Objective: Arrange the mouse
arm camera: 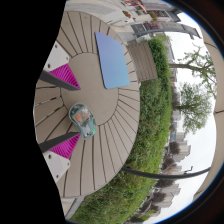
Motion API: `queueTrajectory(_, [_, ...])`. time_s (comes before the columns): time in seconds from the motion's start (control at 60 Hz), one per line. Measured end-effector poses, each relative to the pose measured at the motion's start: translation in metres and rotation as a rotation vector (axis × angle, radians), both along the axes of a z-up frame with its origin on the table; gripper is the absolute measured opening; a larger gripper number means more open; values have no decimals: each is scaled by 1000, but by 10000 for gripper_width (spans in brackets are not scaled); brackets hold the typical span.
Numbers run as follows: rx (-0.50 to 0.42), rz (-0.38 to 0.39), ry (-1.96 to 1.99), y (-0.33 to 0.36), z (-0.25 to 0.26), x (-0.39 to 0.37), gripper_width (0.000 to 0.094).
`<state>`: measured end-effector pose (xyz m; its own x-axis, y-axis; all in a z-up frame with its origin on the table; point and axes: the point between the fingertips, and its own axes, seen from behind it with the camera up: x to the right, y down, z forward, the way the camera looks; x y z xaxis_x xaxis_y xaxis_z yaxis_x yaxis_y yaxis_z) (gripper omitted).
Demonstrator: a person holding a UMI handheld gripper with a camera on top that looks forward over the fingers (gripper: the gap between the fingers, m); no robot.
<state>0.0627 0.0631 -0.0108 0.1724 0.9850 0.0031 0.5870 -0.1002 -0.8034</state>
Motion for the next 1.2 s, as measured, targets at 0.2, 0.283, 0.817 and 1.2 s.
queueTrajectory(0.2, [-21,5,-10,5,-1,-35,850])
queueTrajectory(0.283, [-25,18,-13,5,-1,-50,848])
queueTrajectory(0.817, [32,130,-59,-2,-4,-73,403])
queueTrajectory(1.2, [-35,208,97,-109,137,-154,400])
